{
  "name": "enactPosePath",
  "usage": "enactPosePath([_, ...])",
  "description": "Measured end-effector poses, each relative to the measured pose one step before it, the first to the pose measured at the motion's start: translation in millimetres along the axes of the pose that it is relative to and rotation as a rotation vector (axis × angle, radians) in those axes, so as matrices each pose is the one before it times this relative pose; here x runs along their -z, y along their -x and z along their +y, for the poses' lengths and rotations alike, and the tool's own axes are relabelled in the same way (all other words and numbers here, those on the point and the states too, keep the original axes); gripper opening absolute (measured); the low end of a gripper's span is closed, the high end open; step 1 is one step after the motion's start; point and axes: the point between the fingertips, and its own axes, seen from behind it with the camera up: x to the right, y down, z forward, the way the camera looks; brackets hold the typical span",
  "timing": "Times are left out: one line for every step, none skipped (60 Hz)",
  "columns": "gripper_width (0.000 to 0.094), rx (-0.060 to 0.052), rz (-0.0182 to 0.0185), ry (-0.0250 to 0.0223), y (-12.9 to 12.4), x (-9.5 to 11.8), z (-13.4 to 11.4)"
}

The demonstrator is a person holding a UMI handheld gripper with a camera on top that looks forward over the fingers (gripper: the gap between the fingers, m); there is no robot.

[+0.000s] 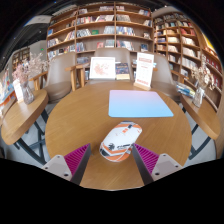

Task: Arrange mouse

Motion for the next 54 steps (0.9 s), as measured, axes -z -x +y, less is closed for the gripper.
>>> enactPosePath([0.0859, -0.0005, -0.00269, 0.00351, 0.49, -1.5, -0.82])
enactPosePath([0.086, -0.0006, -0.0025, 0.00259, 0.47, -1.51, -1.16])
enactPosePath([0.086, 0.0005, -0.00265, 0.0019, 0.53, -1.75, -1.16])
enactPosePath([0.0861, 0.0017, -0.00295, 0.00154, 0.6, -1.6, -1.26])
enactPosePath([0.086, 0.0021, -0.00298, 0.00146, 0.44, -1.79, -1.56])
enactPosePath([0.0858, 0.0027, -0.00273, 0.0015, 0.55, -1.81, -1.3])
enactPosePath([0.0856, 0.0022, -0.00231, 0.0019, 0.41, -1.87, -1.14])
enactPosePath([0.0857, 0.001, -0.00203, 0.00146, 0.35, -1.35, -1.31])
enactPosePath([0.0858, 0.0004, -0.00196, 0.00172, 0.5, -1.56, -1.34])
enactPosePath([0.0855, 0.0014, -0.00213, 0.00188, 0.41, -1.76, -1.25])
enactPosePath([0.0855, 0.0036, -0.00219, 0.0017, -0.63, -1.69, -0.8])
enactPosePath([0.0853, 0.0034, -0.00223, 0.0022, 0.18, -1.28, -1.18])
enactPosePath([0.085, 0.0014, -0.00199, 0.00238, 0.3, -1.34, -1.24])
enactPosePath([0.0852, -0.0003, -0.00125, 0.00237, 0.25, -1.21, -1.24])
enactPosePath([0.0852, -0.0007, -0.00111, 0.00179, 0.13, -1.3, -1.09])
enactPosePath([0.0854, 0.0008, -0.00022, 0.00183, 0.3, -1.61, -1.01])
enactPosePath([0.0854, 0.0024, -0.00083, 0.0008, 0.29, -1.41, -1.43])
enactPosePath([0.0852, 0.0022, -0.00096, 0.00113, 0.38, -1.66, -1.17])
enactPosePath([0.0848, 0.002, -0.00189, 0.00024, 0.56, -1.58, -1.14])
enactPosePath([0.085, 0.0021, -0.00209, 0.00002, 0.96, -1.52, -1.05])
enactPosePath([0.0846, 0.0028, -0.00237, 0.00065, 0.93, -1.49, -0.99])
enactPosePath([0.0847, 0.0034, -0.00253, 0.00001, 0.94, -1.27, -1.34])
enactPosePath([0.0844, 0.0029, -0.00261, 0.0005, 0.96, -1.34, -1.04])
enactPosePath([0.0842, 0.0016, -0.00262, -0.00038, 0.98, -1.25, -1.27])
enactPosePath([0.0841, 0.0013, -0.00248, 0.00033, 0.72, -1.12, -0.77])
enactPosePath([0.0841, 0.0014, -0.00427, -0.00006, -1.43, -0.63, -0.88])
enactPosePath([0.0837, 0.0012, -0.00185, 0.00022, 0.42, -0.95, -0.48])
enactPosePath([0.0839, 0.0012, -0.00165, -0.00013, 0.4, -0.56, -0.71])
enactPosePath([0.0839, 0.0012, -0.00151, -0.00049, 0.29, -0.84, -0.71])
enactPosePath([0.0835, 0.0011, -0.0008, -0.00062, 0.29, -0.74, -0.72])
enactPosePath([0.0834, 0.0014, -0.00076, -0.00088, 0.09, -0.78, -0.78])
enactPosePath([0.0831, 0.0006, -0.00071, -0.00085, -0.07, -0.54, -0.21])
enactPosePath([0.0829, -0.0003, 0.00022, -0.00029, 0.22, -0.1, -0.52])
enactPosePath([0.0822, -0.0005, 0.00016, -0.00097, -0.26, -0.81, -0.09])
enactPosePath([0.0815, -0.0003, -0.00031, -0.00124, 0.02, -0.73, -0.19])
enactPosePath([0.081, 0.0002, 0.00018, -0.00097, -0.31, -0.58, -0.37])
enactPosePath([0.0798, 0.0006, 0.00053, -0.00091, -0.28, -0.34, -0.35])
enactPosePath([0.0782, 0.0008, 0.00041, -0.00128, -0.14, -0.34, -0.27])
enactPosePath([0.0759, 0.0009, 0.00014, -0.00146, -0.17, -0.39, -0.51])
enactPosePath([0.0736, 0.0008, -0.00021, -0.00239, -0.18, -0.38, -0.63])
enactPosePath([0.0701, 0.0018, 0.00055, -0.00329, -0.49, -0.81, -0.71])
enactPosePath([0.0622, 0.0016, 0.00205, -0.00395, -1.2, -0.82, -0.76])
enactPosePath([0.0514, 0.0027, 0.00004, -0.00444, -0.37, -0.9, -0.84])
enactPosePath([0.0508, -0.0053, -0.00503, -0.00684, 1.05, -0.75, -1.38])
enactPosePath([0.0495, -0.0024, -0.00097, 0.00299, -0.27, -0.06, 0.8])
enactPosePath([0.048, 0.0016, 0.00026, -0.00059, -0.08, -0.06, -0.65])
enactPosePath([0.0469, 0.0045, 0.00141, 0.0055, -0.39, 0.18, 0.6])
enactPosePath([0.0461, 0.0052, 0.00132, 0.00274, -0.42, 0.48, -0.46])
enactPosePath([0.0448, 0.0011, 0.00092, 0.00047, -0.38, 0.5, -1.26])
enactPosePath([0.0443, -0.0014, 0.00089, 0.00247, -0.51, 0.51, -0.64])
enactPosePath([0.0438, -0.0027, 0.00044, 0.00166, 0.03, 0.8, -0.61])
enactPosePath([0.0436, -0.0023, -0.00119, 0.00107, 0.03, 1.33, -0.97])
enactPosePath([0.0431, -0.0019, -0.00275, -0.00175, 0.02, 1.46, -1.61])
enactPosePath([0.0429, -0.003, -0.00353, -0.00238, -0.45, 1.68, -2.17])
